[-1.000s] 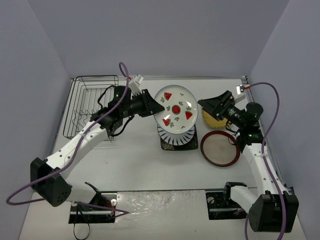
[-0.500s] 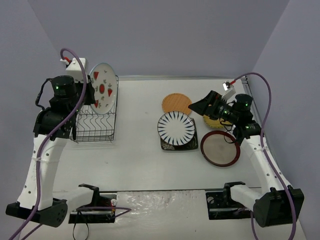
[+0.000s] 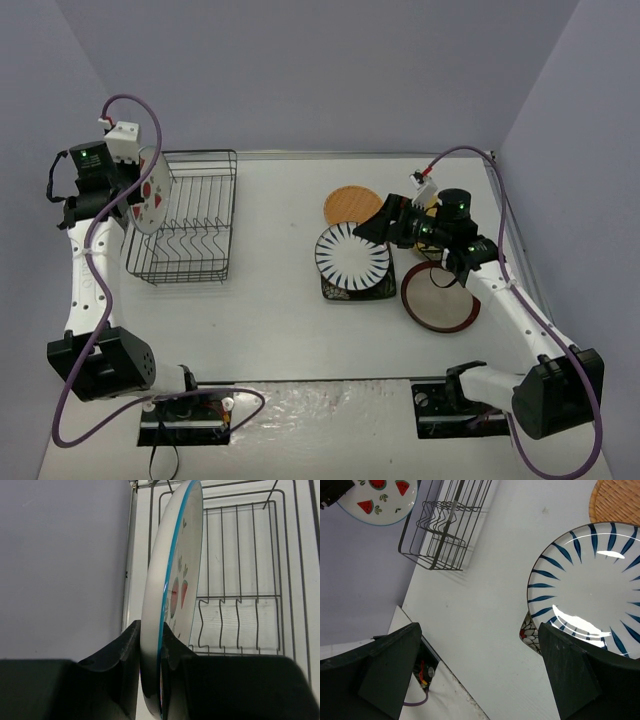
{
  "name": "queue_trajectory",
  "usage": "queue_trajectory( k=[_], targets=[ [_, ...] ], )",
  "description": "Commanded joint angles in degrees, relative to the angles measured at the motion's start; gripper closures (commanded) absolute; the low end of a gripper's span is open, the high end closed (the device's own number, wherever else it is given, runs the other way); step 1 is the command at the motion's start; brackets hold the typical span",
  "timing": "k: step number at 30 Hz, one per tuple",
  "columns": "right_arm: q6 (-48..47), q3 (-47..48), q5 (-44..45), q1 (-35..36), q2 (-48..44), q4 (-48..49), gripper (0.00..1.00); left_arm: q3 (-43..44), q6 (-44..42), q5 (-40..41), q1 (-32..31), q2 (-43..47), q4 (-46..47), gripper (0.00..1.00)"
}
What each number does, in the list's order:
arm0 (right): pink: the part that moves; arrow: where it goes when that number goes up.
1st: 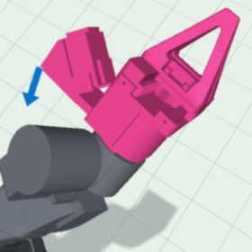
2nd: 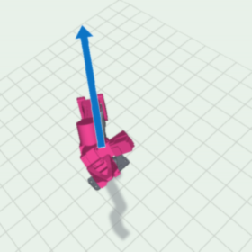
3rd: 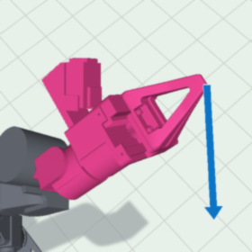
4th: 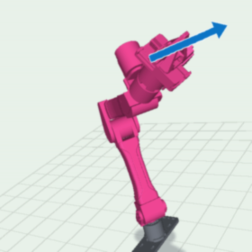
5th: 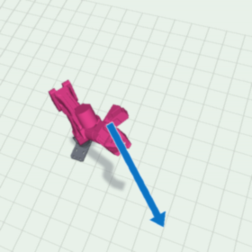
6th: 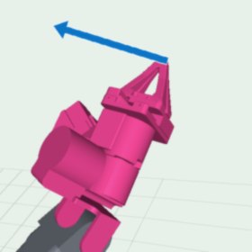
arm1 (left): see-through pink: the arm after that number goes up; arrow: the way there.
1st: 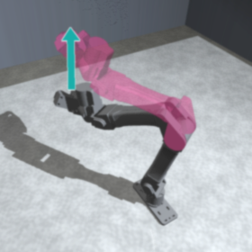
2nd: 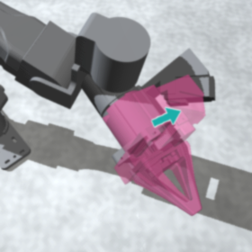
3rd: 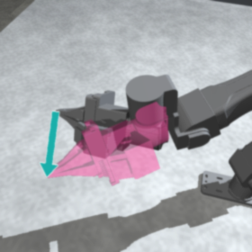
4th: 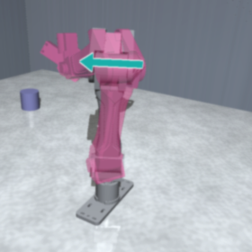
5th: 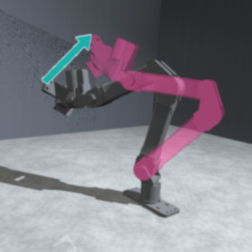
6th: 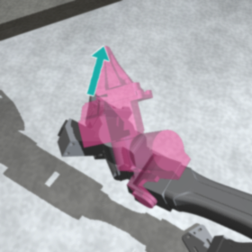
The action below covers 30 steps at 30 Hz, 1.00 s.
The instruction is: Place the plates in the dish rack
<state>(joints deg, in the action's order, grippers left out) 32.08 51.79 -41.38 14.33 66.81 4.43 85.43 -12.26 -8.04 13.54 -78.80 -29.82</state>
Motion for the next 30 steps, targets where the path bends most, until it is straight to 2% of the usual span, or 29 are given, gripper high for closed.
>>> queue_trajectory(
  k=[1,12,30],
  targets=[
    [-1.8,1.96,-0.58,0.44,0.46,2.61,0.0,3.26,-5.37,-3.91,1.86,1.27,15.62,1.0],
    [-3.08,2.35,-0.29,0.52,2.55,2.43,0.0,-1.42,-9.07,-3.37,4.56,-1.62,16.51,1.0],
    [-3.72,0.67,0.62,0.33,2.1,2.33,0.0,-14.69,-2.32,-4.01,6.12,-0.75,23.87,1.0]
  ],
)
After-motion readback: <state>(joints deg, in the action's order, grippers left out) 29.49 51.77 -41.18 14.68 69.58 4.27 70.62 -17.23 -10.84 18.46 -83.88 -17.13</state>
